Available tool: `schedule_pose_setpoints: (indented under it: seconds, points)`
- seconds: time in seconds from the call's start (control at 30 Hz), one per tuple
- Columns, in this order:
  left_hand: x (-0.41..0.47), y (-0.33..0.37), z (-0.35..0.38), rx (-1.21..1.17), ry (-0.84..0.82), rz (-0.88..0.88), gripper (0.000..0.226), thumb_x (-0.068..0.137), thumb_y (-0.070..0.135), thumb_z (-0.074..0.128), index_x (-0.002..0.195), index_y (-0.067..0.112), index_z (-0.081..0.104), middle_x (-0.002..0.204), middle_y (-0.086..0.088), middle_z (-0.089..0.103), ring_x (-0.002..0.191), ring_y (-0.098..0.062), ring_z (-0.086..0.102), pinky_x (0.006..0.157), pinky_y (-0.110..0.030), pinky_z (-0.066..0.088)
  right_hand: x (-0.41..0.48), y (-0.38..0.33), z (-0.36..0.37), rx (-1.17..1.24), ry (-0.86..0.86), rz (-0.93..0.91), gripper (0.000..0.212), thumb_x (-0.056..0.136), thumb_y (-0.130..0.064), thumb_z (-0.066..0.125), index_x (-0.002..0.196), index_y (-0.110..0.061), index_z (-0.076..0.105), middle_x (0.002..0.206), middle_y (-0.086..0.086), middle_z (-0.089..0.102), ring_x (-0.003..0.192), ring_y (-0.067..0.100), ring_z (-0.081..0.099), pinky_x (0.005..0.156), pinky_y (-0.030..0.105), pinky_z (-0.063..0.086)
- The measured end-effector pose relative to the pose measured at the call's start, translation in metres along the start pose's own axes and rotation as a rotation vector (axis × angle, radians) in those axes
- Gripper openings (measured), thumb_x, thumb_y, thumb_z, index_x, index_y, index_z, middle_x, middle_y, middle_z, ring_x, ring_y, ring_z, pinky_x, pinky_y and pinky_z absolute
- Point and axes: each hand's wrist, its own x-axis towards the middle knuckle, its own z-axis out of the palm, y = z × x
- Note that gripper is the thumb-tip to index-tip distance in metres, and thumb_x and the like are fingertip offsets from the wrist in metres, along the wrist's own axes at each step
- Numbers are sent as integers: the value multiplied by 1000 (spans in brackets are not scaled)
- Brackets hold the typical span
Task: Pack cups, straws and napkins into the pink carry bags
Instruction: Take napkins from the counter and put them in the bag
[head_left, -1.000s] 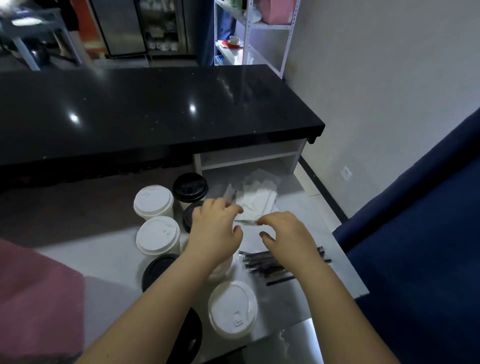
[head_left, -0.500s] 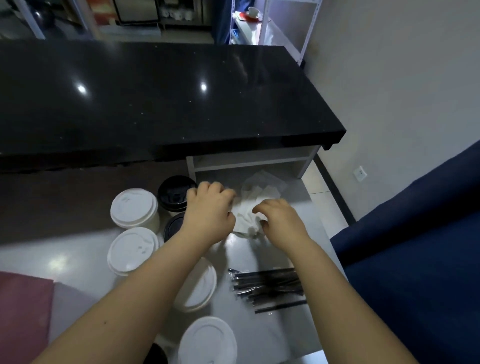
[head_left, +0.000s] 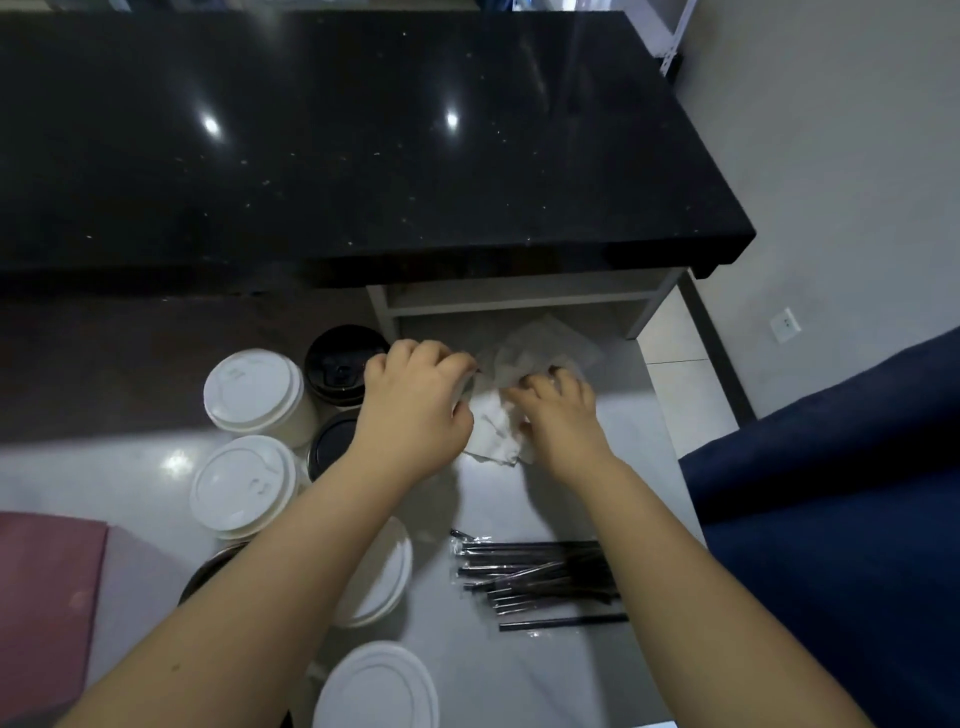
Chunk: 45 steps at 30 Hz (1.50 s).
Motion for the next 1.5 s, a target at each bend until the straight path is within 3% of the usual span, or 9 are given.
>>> schedule_pose_setpoints:
  seconds: [0.17, 0.3, 0.37, 0.53, 0.77, 0.97, 1.17, 1.33, 1.5]
  points:
    - [-4, 5, 1, -16, 48, -6, 42, 79, 25, 61, 122, 27, 61, 117, 2, 58, 115, -27, 44, 96, -44, 31, -3, 4, 4, 38, 123, 5, 26, 77, -18, 68, 101, -26, 67, 109, -2, 59, 113, 32, 42, 98, 37, 17]
    - [-8, 7, 5, -25, 63, -21, 41, 78, 25, 62, 119, 27, 62, 114, 2, 59, 115, -27, 45, 101, -44, 27, -8, 6, 2, 69, 264, -32, 22, 65, -22, 79, 85, -23, 71, 91, 2, 62, 102, 37, 53, 93, 39, 21]
    - [-9, 9, 6, -20, 60, -17, 41, 79, 26, 62, 120, 27, 62, 115, 1, 59, 116, -27, 45, 103, -46, 25, -11, 5, -2, 96, 352, -54, 16, 67, -25, 74, 82, -21, 71, 86, 3, 62, 100, 38, 55, 92, 40, 22]
    - [-14, 13, 2, -15, 74, -34, 40, 81, 28, 62, 121, 28, 61, 117, 2, 58, 117, -25, 44, 105, -45, 25, -18, -1, -23, 137, 486, -69, 19, 66, -7, 78, 80, -19, 70, 81, 1, 60, 92, 36, 56, 87, 39, 25]
    - [-25, 0, -39, -33, 232, -126, 39, 77, 22, 65, 116, 26, 65, 112, 2, 61, 111, -26, 48, 98, -43, 31, -24, -35, -78, 219, 561, -129, 17, 71, 0, 71, 81, -14, 70, 83, 4, 61, 87, 35, 54, 81, 43, 37]
    - [-62, -40, -93, -14, 396, -251, 42, 76, 23, 69, 119, 24, 64, 115, 0, 62, 115, -29, 49, 97, -47, 34, -27, -96, -110, 219, 593, -334, 15, 74, -1, 71, 84, -12, 71, 85, 6, 61, 87, 32, 54, 77, 41, 40]
    - [-116, -92, -143, 4, 523, -359, 43, 75, 21, 71, 117, 24, 66, 113, 1, 62, 114, -29, 49, 94, -47, 35, -39, -176, -124, 133, 668, -553, 19, 65, 3, 76, 77, -12, 71, 78, 6, 60, 75, 31, 57, 70, 39, 44]
    - [-166, -141, -174, 28, 582, -329, 43, 74, 22, 72, 117, 23, 66, 110, 0, 63, 110, -29, 52, 94, -47, 37, -51, -245, -126, 124, 694, -609, 16, 69, 2, 75, 78, -11, 71, 76, 6, 59, 72, 28, 53, 62, 39, 45]
    - [-213, -198, -198, 27, 588, -220, 42, 75, 22, 70, 117, 24, 66, 109, 2, 62, 109, -27, 52, 94, -44, 35, -67, -320, -123, 124, 739, -541, 11, 73, -5, 76, 82, -9, 72, 80, 7, 62, 74, 31, 54, 63, 43, 47]
